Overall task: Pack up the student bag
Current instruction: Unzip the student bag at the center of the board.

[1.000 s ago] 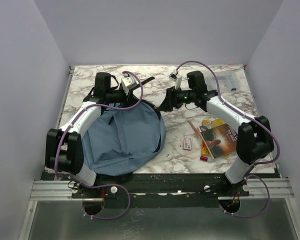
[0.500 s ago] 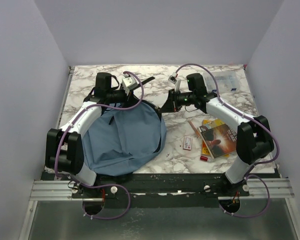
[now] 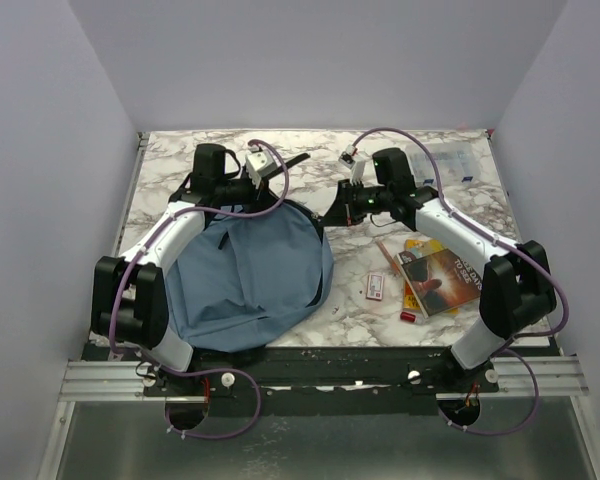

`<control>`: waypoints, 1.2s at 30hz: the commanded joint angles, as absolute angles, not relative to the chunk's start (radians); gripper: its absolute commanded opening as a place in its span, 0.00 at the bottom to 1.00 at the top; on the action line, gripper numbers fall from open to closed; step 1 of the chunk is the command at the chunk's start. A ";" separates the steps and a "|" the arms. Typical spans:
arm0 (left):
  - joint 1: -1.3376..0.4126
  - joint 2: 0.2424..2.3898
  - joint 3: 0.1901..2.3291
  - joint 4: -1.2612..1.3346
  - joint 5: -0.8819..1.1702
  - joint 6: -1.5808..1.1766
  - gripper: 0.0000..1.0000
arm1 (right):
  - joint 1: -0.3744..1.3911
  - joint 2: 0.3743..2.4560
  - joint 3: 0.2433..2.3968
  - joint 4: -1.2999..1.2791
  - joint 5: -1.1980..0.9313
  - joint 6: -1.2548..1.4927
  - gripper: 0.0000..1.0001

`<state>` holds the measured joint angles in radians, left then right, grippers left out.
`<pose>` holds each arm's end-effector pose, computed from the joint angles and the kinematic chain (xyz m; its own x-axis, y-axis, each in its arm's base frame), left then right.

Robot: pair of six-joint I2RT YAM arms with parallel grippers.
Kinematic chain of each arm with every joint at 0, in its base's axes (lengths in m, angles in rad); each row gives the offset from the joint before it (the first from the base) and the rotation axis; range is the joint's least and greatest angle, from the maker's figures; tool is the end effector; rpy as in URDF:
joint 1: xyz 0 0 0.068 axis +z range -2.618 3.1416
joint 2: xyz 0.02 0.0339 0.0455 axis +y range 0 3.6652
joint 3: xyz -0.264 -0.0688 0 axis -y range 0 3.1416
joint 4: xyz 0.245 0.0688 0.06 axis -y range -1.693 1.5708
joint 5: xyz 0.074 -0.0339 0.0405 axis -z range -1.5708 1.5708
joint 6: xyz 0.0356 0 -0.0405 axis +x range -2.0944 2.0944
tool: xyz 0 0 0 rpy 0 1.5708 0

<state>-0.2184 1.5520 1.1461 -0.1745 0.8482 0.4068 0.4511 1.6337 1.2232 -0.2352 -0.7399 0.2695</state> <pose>0.3314 -0.1009 0.2824 -0.1927 0.3108 -0.9307 0.9058 0.4211 -0.0469 0.3183 0.1808 0.2739 -0.7368 -0.1384 -0.6618 -0.6333 0.4842 0.6037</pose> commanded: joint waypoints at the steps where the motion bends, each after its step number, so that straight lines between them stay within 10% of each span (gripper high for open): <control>1: -0.220 1.552 1.216 -0.168 0.778 0.283 0.18 | 0.459 1.602 1.218 -0.298 -0.671 0.286 0.01; 9: -0.218 1.511 1.360 -0.338 0.658 -0.217 0.49 | 0.471 1.541 1.170 -0.189 -0.708 0.321 0.01; 20: -0.340 1.487 1.092 -0.370 0.627 -1.282 0.47 | 0.475 1.493 1.088 -0.052 -0.764 0.351 0.01; 36: -0.468 1.520 1.094 -0.402 0.371 -1.647 0.52 | 0.487 1.458 1.067 -0.036 -0.795 0.344 0.00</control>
<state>-0.4606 1.5188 1.0939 -0.3733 0.4957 -1.5021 0.4770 1.4975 1.0779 -0.0967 -0.7506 0.3401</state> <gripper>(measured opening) 0.530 0.013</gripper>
